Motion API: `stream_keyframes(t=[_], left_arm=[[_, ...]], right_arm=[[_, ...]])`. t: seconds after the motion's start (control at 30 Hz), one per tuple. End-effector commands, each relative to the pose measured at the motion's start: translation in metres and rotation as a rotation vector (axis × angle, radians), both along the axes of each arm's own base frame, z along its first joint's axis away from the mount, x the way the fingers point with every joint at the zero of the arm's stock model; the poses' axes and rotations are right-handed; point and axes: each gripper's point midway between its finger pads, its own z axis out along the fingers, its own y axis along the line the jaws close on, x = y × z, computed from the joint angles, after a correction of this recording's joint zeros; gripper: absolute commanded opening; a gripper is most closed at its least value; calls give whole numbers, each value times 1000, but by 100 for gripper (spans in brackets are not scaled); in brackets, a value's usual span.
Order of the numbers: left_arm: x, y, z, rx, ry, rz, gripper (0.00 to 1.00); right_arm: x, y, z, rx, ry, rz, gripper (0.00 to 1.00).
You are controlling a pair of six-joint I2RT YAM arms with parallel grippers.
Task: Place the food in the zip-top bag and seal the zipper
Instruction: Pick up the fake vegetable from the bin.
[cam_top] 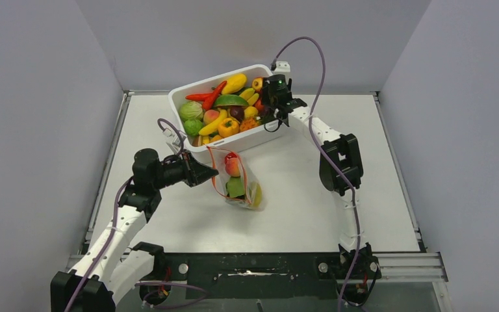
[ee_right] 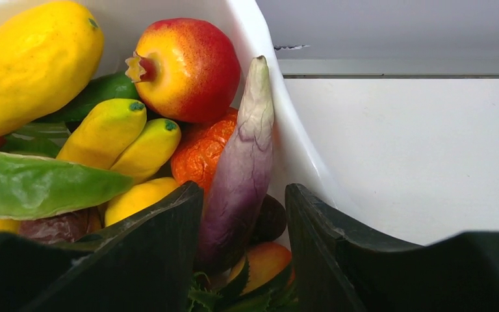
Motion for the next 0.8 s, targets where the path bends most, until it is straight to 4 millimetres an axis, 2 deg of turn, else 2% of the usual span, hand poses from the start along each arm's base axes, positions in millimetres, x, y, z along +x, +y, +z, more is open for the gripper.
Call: stream_keyframes(t=[0.0, 0.37, 0.57, 0.77], left_arm=[[0, 0, 22, -27, -94, -21, 0], [0, 2, 23, -37, -94, -23, 0], [2, 5, 23, -41, -96, -14, 0], [4, 8, 24, -57, -93, -7, 0]], right_arm=[[21, -5, 24, 28, -98, -58, 51], [34, -4, 8, 56, -100, -81, 51], [36, 1, 4, 46, -107, -37, 32], [30, 5, 13, 61, -131, 3, 26]])
